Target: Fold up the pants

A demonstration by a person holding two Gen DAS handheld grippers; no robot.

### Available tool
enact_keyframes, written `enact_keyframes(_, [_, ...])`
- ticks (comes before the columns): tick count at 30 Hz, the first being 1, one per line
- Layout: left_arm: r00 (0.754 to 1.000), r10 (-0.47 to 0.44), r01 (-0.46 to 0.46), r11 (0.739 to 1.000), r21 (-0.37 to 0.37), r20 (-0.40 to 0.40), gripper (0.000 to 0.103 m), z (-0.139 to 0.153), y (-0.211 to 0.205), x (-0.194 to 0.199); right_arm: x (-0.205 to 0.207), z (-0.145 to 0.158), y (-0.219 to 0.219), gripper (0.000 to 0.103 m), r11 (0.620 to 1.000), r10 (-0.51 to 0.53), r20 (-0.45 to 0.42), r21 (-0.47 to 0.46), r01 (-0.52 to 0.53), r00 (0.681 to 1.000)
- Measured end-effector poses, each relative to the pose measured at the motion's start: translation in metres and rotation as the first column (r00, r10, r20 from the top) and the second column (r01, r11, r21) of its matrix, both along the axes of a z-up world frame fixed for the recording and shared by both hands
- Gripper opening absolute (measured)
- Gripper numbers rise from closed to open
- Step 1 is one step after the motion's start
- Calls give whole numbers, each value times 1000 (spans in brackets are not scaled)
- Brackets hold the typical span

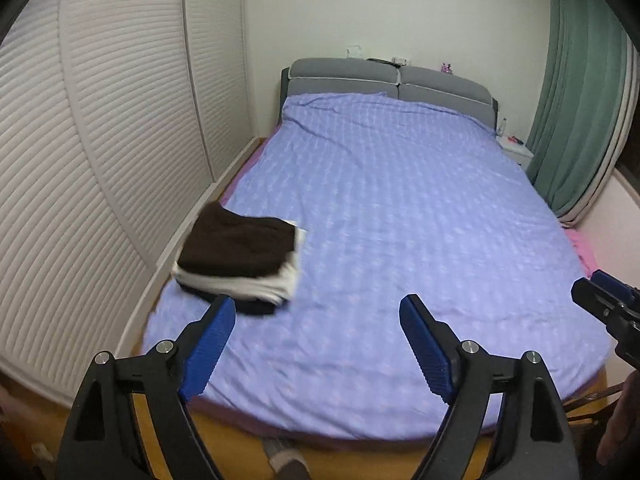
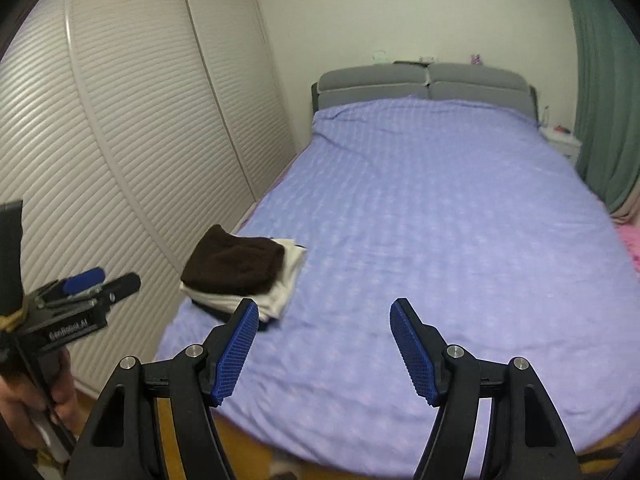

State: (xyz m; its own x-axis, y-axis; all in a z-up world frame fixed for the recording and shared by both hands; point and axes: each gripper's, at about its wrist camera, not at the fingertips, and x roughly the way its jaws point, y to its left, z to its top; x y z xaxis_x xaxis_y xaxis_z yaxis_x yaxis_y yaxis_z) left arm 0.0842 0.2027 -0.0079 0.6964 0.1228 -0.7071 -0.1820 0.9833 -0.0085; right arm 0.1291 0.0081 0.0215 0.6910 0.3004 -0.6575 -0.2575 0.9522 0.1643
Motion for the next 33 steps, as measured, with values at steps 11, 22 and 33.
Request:
enact_keyframes(11, [997,-82,83,996,-21,3,88,55,-146,-91,-124,93,-145,81,984,-161,69,-69,166,984])
enact_keyframes(22, [993,-104,106,994,-24,52,96,93,-178,-148,-194,133,-162,90,954,-270,166,-83,286,948])
enact_keyframes(33, [992,-110,110,994,9,69,102,98,-182,-173,-224,144,-156,92,942,-293,215,-100,320,932])
